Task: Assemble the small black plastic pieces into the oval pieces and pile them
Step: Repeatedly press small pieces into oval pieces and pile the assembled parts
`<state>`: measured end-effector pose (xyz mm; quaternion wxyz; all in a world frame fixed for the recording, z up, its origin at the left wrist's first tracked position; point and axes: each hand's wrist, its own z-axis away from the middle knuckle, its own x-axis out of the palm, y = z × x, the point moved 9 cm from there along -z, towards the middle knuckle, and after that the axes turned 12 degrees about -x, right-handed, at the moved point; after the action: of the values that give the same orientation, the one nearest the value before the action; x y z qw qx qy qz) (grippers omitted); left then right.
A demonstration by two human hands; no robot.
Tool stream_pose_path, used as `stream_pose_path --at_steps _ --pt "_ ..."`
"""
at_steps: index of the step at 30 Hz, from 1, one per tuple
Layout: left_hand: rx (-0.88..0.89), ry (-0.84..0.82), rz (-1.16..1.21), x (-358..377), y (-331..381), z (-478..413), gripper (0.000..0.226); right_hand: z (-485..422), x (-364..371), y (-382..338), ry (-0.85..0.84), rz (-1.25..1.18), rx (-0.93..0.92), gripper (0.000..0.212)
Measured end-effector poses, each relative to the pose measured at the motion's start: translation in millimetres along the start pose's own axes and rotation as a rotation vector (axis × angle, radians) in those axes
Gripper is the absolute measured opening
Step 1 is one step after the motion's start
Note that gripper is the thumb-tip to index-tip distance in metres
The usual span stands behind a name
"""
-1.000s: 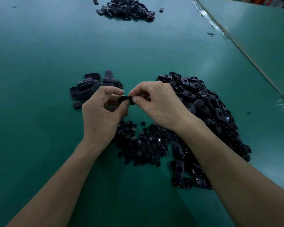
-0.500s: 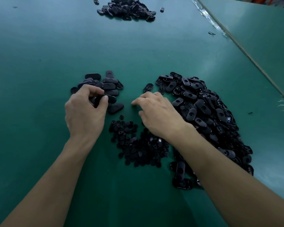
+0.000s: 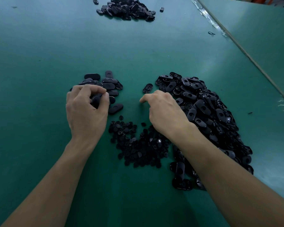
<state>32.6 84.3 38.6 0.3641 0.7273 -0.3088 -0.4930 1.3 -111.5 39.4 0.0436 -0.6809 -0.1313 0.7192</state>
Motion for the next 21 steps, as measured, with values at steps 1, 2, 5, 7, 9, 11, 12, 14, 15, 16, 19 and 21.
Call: stream_pose_path --at_steps 1,2,5,7,9,11,12,14,15,16,19,21 --pt "0.029 0.001 0.017 0 4 2 0.006 0 -1 1 0.016 -0.02 0.005 0.051" --pt "0.055 -0.005 0.032 1 7 4 0.004 0 -2 1 0.031 -0.035 0.008 0.052" --pt "0.108 -0.048 0.081 6 14 9 0.007 1 -4 1 0.065 -0.048 0.004 0.05" --pt "0.126 -0.077 0.114 9 14 11 0.005 0 -5 0 0.085 -0.049 -0.002 0.048" --pt "0.117 -0.102 0.161 12 13 12 0.006 0 -6 0 0.1 -0.057 -0.006 0.045" --pt "0.096 -0.121 0.205 14 11 11 0.007 0 -7 0 0.12 -0.073 -0.011 0.042" --pt "0.086 -0.127 0.219 15 10 11 0.007 0 -8 -1 0.137 -0.085 -0.016 0.041" --pt "0.065 -0.134 0.242 16 9 11 0.007 0 -10 -3 0.163 -0.126 -0.034 0.039" --pt "0.057 -0.133 0.256 16 8 10 0.008 -1 -10 -5 0.164 -0.151 -0.051 0.038" --pt "0.051 -0.131 0.27 15 8 10 0.009 -1 -10 -8 0.163 -0.182 -0.072 0.037" --pt "0.038 -0.146 0.323 15 11 10 0.016 -3 -11 -16 0.184 -0.303 -0.132 0.025" --pt "0.03 -0.166 0.351 16 12 11 0.021 -3 -16 -22 0.229 -0.384 -0.161 0.016"
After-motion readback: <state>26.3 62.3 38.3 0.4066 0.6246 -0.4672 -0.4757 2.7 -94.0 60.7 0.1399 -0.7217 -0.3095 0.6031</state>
